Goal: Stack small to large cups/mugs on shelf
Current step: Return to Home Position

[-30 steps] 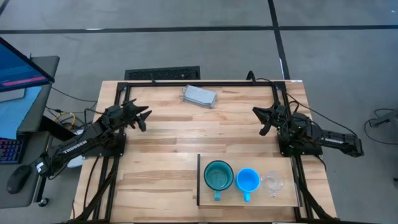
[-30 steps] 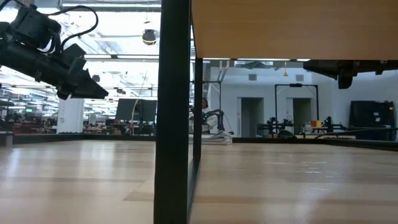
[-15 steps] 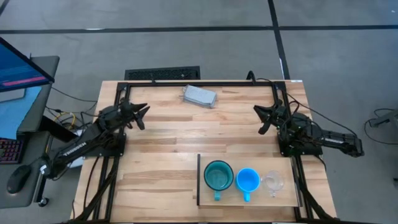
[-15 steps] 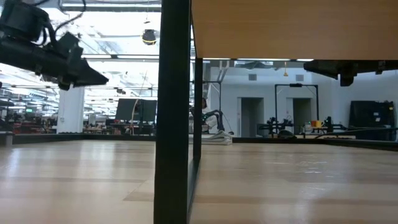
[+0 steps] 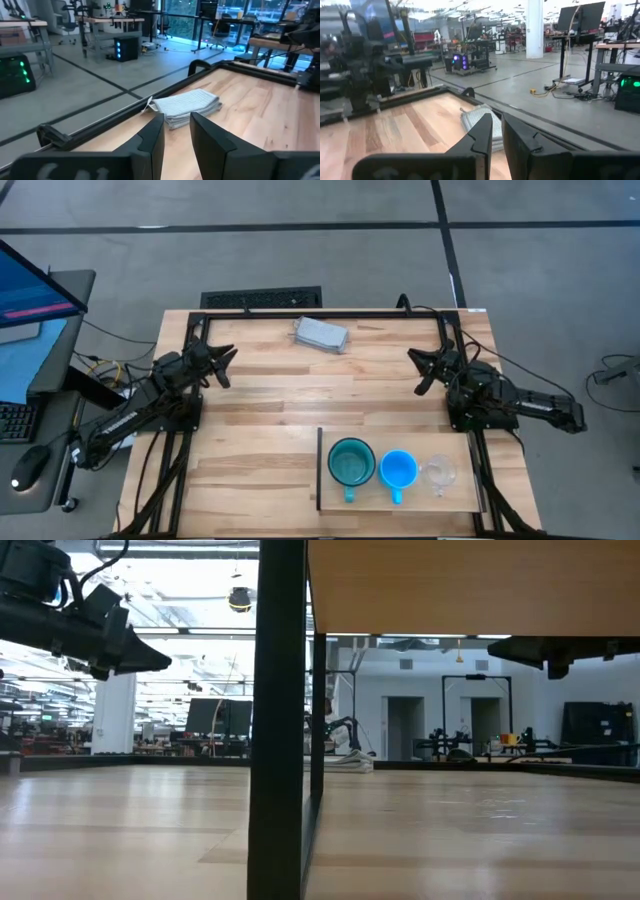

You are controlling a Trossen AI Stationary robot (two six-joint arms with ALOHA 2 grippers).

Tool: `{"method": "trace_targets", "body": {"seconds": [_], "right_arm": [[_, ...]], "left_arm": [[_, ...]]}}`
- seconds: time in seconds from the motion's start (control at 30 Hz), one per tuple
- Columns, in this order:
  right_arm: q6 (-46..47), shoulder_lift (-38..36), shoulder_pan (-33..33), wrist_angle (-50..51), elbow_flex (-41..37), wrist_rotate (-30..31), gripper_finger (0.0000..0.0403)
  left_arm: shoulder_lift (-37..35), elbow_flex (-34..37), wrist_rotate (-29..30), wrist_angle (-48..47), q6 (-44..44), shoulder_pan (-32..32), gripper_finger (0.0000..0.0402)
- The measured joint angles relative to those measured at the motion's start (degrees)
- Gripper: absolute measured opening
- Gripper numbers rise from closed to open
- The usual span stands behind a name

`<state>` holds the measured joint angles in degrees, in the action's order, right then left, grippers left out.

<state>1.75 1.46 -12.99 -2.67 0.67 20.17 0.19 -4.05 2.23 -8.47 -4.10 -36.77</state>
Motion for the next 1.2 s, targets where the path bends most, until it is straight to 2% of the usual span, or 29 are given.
{"method": "trace_targets", "body": {"seconds": [0.37, 0.5, 0.87, 1.07, 1.2], "right_arm": [[-0.3, 0.0, 0.2, -0.6, -0.1, -0.2, 0.0063], [-3.5, -0.1, 0.2, -3.8, -0.1, -0.2, 0.0063], [-3.4, -0.5, 0.6, -7.8, -0.1, -0.6, 0.0063], [10.9, -0.5, 0.6, -7.3, -0.1, -0.6, 0.0063], [15.9, -0.4, 0.6, -5.6, -0.1, -0.6, 0.0063]], "left_arm": [[0.0, 0.0, -1.3, -0.1, 0.3, 0.0, 0.0082], [0.0, 0.0, -1.5, -0.1, 0.5, 0.0, 0.0083], [0.0, 0.0, -1.5, -0.7, -0.6, 0.0, 0.0083], [0.0, 0.0, -1.4, -0.7, -1.0, 0.0, 0.0083], [0.0, 0.0, -1.4, -0.7, -3.8, 0.0, 0.0083]]}}
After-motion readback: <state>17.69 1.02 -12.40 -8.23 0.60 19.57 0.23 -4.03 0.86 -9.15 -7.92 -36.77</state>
